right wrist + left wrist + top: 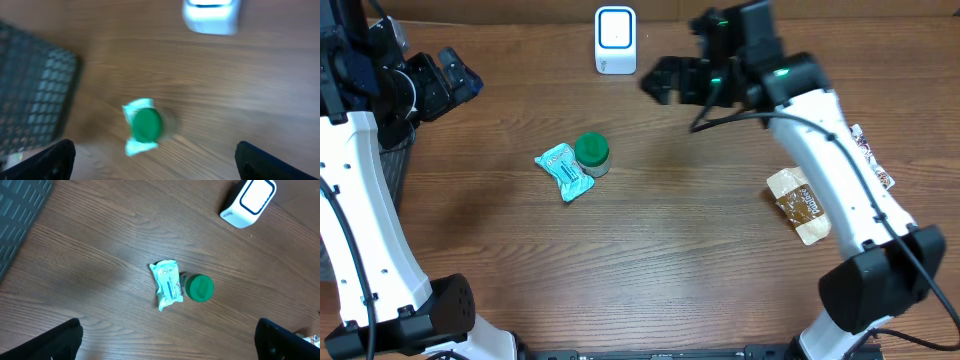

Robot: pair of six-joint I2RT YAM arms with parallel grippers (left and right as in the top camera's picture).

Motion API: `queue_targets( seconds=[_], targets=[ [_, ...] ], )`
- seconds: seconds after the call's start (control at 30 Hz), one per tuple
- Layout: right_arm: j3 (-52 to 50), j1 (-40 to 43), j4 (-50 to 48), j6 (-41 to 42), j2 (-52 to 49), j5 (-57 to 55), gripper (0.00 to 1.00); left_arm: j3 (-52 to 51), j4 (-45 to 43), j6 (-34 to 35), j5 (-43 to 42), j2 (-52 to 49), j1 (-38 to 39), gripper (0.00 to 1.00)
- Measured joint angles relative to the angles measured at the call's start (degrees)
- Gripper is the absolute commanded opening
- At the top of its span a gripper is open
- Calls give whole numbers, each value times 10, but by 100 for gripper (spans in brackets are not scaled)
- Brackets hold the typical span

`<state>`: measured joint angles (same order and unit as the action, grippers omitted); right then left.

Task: Scan the item barcode
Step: 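Move the right gripper to the green-lidded jar and grasp it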

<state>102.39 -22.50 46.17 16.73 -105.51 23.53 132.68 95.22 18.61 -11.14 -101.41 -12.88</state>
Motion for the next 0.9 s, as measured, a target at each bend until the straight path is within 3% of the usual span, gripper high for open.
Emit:
queue_targets(
  seconds=[0.13, 0.37, 0.73, 0.9],
  targets=[
    [0, -61, -64, 7, -18, -31, 100, 0, 0, 0, 0, 0, 0, 100],
    [0, -130, -72, 22, -97, -160, 100, 0, 0, 0, 0, 0, 0, 99],
    [-1, -170, -99, -5, -173, -222, 100, 0, 0, 0, 0, 0, 0, 100],
    [-1, -178, -102, -15, -186, -235, 95, 0, 0, 0, 0, 0, 0, 99]
  ],
)
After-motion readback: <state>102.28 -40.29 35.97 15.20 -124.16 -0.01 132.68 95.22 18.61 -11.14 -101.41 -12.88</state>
